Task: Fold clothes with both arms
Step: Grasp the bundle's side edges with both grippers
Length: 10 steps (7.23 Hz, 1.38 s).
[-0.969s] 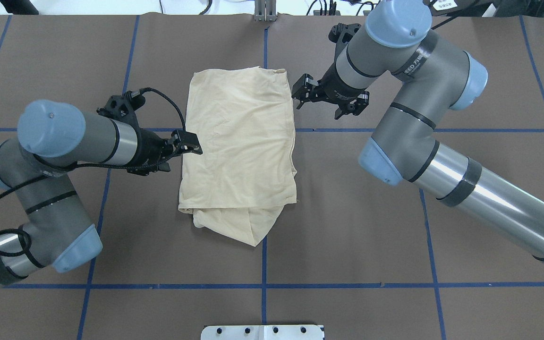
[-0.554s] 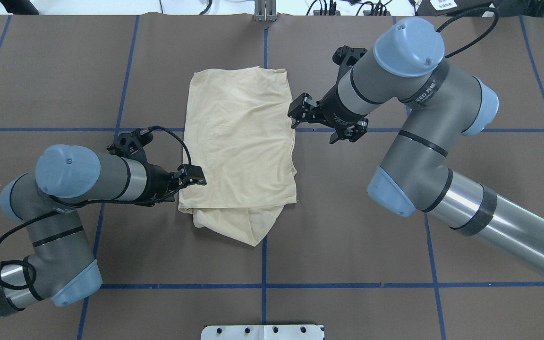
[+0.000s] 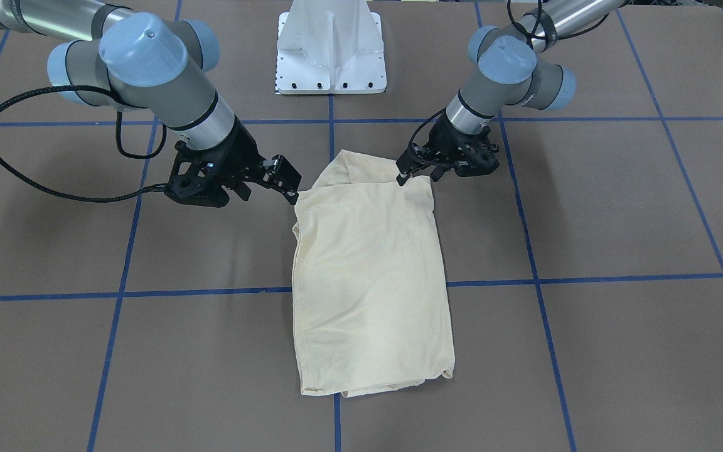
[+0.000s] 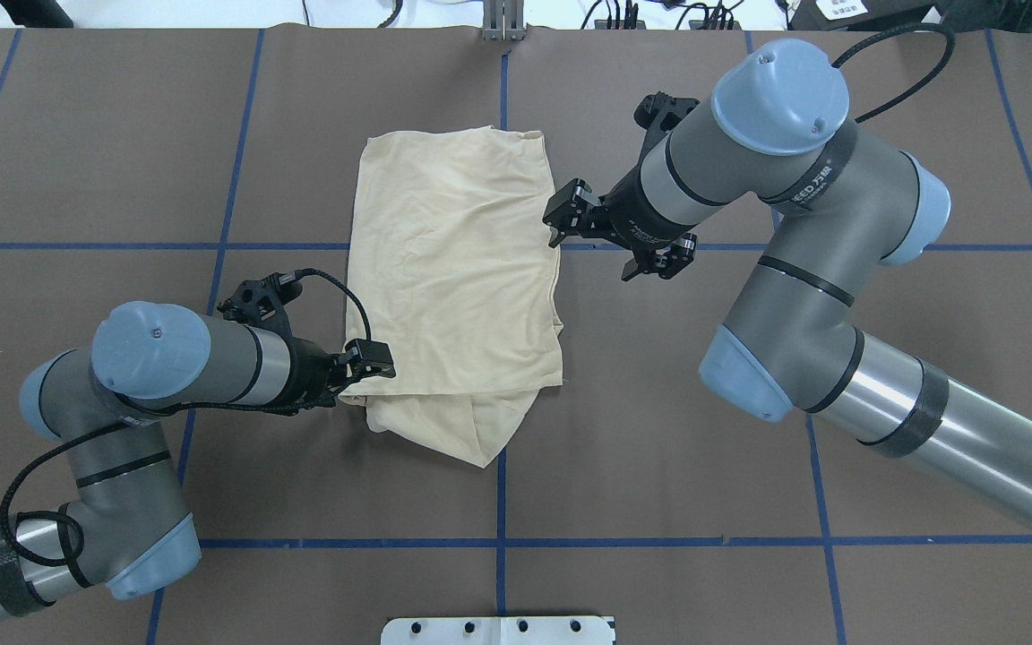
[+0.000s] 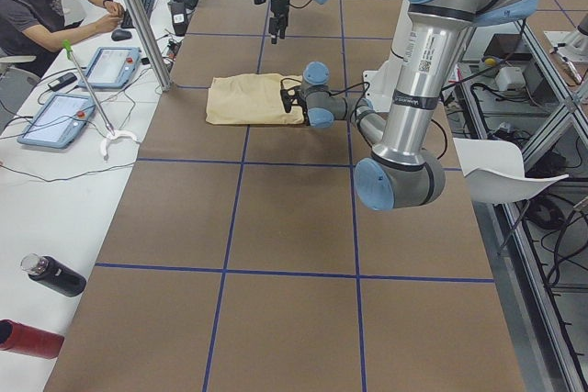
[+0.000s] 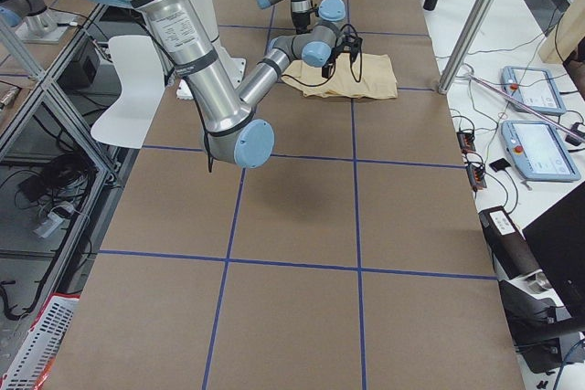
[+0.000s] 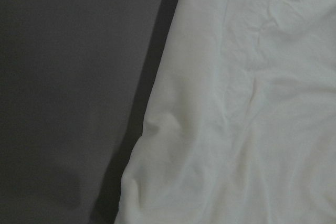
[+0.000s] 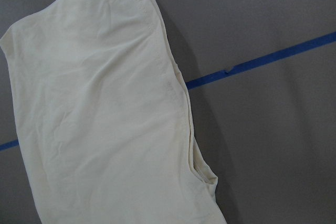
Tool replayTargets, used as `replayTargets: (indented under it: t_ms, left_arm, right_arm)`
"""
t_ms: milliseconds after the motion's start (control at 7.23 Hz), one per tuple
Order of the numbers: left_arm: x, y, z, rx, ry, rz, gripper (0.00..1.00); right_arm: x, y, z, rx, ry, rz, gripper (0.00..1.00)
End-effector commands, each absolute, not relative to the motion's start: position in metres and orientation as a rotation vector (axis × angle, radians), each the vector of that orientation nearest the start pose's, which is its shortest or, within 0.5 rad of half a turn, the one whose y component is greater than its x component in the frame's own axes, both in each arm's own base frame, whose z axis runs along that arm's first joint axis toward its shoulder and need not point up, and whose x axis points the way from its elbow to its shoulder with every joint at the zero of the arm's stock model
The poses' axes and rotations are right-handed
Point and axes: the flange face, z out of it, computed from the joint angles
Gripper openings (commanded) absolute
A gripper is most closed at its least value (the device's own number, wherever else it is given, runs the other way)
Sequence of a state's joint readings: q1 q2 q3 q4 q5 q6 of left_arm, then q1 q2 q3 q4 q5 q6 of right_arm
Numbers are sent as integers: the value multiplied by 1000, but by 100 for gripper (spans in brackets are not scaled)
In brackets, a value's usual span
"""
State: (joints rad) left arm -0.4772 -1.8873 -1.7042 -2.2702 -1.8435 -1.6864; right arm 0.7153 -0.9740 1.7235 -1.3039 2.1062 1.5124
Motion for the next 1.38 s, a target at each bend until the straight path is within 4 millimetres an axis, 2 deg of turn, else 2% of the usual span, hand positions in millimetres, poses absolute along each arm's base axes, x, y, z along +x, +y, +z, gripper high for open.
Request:
replayTargets:
  t_ms: [0,138,277,415,692,969,1107,1245]
  left_arm:
    - [503,-376,352,-40,1156,-365,99]
    - [505,-376,356,-41,1147,-366,96]
    - [504,-376,356,-43,1147,-367,79]
    - [505,-375,354,-47,1152,-360,57]
    - [502,-374,349,-45,1157,-349,1]
    - [498,-367,338,-77,1176,-319,0]
    - [493,-365,334,-85,1186,-311,0]
    - [491,-365,333,-83,1189,-311,0]
  right_arm:
    - [-438,-489,207,-78,-1104,319,100]
    - [-438,-489,206,-78,-1105,317,100]
    - [-438,-490,206,-77,-1105,318,100]
    - [-438,-489,206,-77,-1105,316,100]
    - [-438,-489,206,-77,-1105,316,100]
    - [-438,-488,207,-78,-1103,320,100]
    - [-447,-481,207,-91,-1098,325,100]
    - [-473,-461,206,-91,-1078,374,100]
